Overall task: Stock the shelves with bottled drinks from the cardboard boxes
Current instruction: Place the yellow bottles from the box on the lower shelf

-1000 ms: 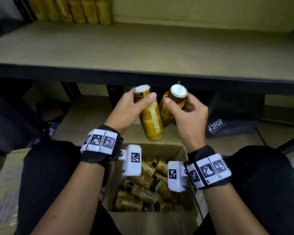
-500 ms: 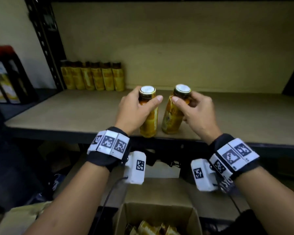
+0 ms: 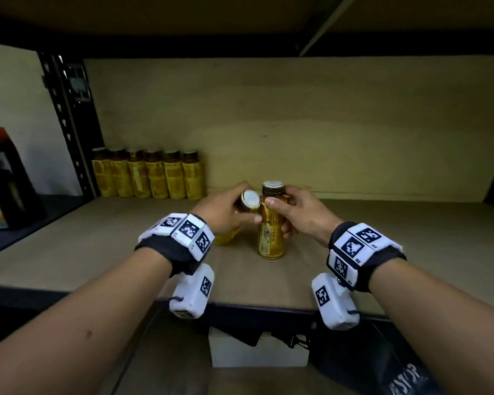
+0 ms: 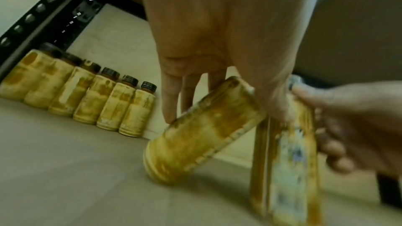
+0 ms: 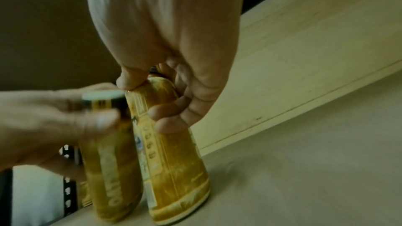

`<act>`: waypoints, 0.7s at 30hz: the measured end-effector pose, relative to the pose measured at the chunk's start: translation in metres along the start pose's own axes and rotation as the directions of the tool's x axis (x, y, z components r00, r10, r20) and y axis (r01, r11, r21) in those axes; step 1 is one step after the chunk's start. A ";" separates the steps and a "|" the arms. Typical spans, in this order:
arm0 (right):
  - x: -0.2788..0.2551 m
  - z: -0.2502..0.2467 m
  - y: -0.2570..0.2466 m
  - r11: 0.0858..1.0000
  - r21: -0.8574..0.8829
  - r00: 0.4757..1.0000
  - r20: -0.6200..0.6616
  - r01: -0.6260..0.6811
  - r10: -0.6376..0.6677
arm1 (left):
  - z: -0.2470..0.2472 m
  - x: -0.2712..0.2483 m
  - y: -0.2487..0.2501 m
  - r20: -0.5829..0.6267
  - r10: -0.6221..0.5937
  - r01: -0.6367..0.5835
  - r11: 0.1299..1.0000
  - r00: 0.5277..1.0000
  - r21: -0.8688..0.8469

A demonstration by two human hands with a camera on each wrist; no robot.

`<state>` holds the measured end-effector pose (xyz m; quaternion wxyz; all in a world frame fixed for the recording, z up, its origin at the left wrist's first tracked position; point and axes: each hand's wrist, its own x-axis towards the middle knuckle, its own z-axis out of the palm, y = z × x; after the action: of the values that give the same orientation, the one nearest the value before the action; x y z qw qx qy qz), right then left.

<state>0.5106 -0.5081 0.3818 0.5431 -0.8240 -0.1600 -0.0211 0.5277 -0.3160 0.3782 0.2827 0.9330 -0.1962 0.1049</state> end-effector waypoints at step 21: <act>0.214 0.020 0.027 0.997 -0.057 0.991 0.115 -0.058 0.065 | -0.039 0.192 -0.133 -0.039 -0.461 0.454 0.883 0.887 -0.118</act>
<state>0.7188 -0.4477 0.3942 0.5109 -0.8426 -0.1653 0.0396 0.7537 -0.2517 0.4042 0.3549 0.9327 0.0336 0.0554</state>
